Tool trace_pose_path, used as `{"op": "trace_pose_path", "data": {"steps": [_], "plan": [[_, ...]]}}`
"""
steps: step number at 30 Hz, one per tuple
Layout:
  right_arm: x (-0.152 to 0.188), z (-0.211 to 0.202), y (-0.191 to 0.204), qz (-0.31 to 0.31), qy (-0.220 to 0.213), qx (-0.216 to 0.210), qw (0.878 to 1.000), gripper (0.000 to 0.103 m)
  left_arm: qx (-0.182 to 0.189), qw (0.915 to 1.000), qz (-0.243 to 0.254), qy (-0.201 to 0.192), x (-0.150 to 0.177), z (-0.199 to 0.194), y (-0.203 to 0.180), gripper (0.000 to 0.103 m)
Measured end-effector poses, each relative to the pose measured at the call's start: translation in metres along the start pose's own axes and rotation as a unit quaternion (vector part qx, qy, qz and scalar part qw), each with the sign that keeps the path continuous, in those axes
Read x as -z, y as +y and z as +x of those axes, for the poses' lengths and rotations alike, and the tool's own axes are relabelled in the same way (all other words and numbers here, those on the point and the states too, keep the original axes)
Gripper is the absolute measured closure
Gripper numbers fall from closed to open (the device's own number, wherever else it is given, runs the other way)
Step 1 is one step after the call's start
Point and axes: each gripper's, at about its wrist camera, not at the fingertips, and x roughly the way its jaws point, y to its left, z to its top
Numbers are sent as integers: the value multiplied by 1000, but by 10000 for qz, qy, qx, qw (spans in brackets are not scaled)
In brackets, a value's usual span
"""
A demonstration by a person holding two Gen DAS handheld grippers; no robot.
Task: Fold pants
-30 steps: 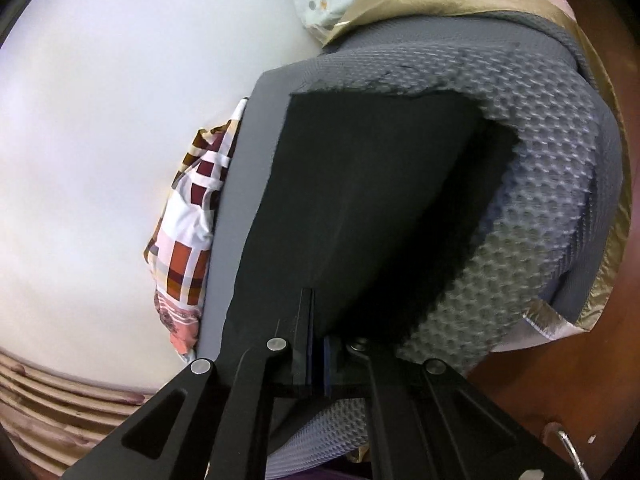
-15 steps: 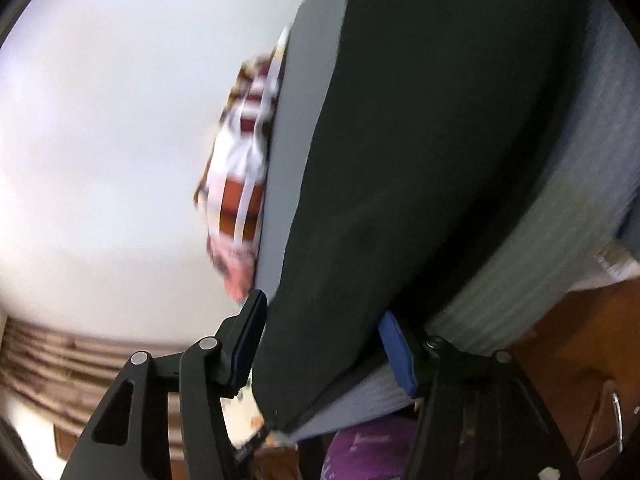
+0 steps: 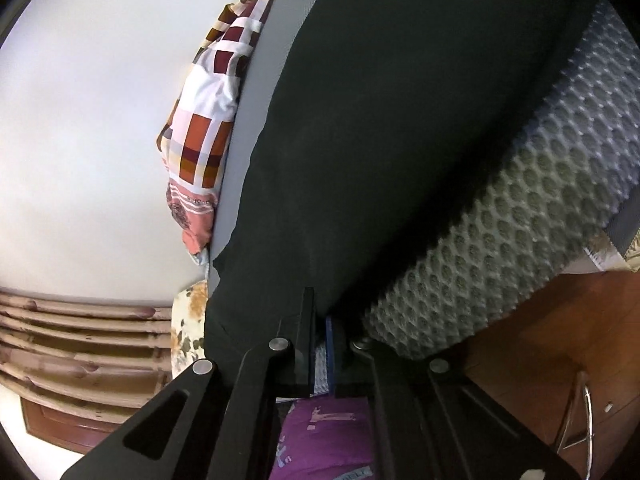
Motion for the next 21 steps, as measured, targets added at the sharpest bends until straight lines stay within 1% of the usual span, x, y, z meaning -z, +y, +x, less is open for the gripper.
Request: {"op": "trace_pose_path", "data": {"steps": [1, 2, 3, 4, 6, 10, 12, 14, 15, 16, 17, 18, 21], "plan": [[1, 1, 0, 72, 57, -113, 9999, 93, -2, 10000, 7, 6, 1, 1, -1, 43], [0, 4, 2, 112, 100, -129, 9998, 91, 17, 10000, 19, 16, 2, 2, -1, 43], [2, 7, 3, 159, 146, -181, 9996, 83, 11, 10000, 33, 28, 1, 3, -2, 43], [5, 9, 7, 174, 165, -319, 9992, 70, -2, 10000, 43, 38, 1, 4, -2, 43], [13, 19, 19, 87, 213, -515, 9984, 58, 21, 10000, 24, 34, 1, 5, -3, 43], [33, 59, 40, -124, 770, -676, 9947, 58, 24, 10000, 25, 45, 1, 7, -3, 43], [43, 78, 48, -239, 958, -693, 9927, 64, 28, 10000, 34, 36, 2, 6, -2, 43], [49, 95, 57, -370, 1082, -766, 9905, 65, 12, 10000, 44, 26, 2, 6, -2, 43], [52, 100, 61, -424, 1120, -748, 9900, 71, 3, 10000, 50, 30, 2, 6, -2, 43], [55, 106, 64, -504, 1173, -681, 9895, 87, -2, 10000, 56, 34, 2, 6, -1, 43], [56, 111, 66, -567, 1257, -537, 9890, 95, -11, 10000, 68, 36, 2, 6, -1, 43], [57, 114, 65, -575, 1310, -421, 9888, 96, -45, 10000, 85, 25, 3, 5, -1, 43], [60, 112, 64, -563, 1405, -294, 9880, 97, -121, 9999, 84, -13, 1, 3, 2, 43]]}}
